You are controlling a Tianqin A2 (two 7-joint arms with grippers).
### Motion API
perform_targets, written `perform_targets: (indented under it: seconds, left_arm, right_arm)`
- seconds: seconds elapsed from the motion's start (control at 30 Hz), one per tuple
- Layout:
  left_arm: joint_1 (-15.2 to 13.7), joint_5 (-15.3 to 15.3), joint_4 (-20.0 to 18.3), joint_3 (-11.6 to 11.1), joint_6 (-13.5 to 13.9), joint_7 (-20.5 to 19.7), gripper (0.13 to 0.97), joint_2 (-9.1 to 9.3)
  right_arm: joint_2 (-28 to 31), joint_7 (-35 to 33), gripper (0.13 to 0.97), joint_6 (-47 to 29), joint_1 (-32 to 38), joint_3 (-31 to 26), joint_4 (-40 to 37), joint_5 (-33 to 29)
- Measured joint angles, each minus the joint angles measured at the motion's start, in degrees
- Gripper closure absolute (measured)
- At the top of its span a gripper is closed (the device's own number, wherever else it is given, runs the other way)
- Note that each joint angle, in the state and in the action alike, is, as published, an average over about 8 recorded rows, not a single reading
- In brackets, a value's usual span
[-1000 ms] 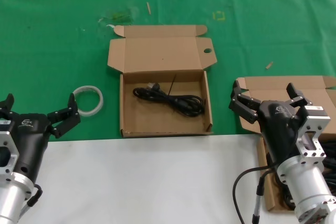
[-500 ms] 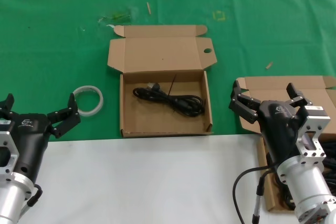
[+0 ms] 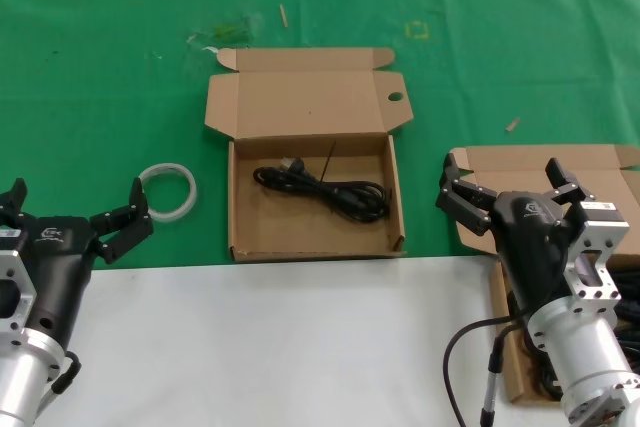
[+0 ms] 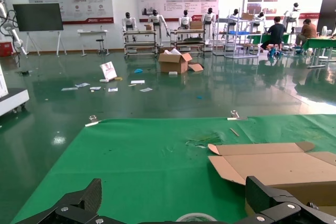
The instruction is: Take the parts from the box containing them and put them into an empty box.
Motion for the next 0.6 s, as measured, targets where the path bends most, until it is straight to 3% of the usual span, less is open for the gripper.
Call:
perform_targets:
  seconds: [0.6]
  left_arm:
    - [0.00,0.00,0.00,0.00,0.00,0.00,0.132,0.00]
  right_arm:
    - [0.00,0.00,0.129,0.00,0.00,0.00,0.00,0.00]
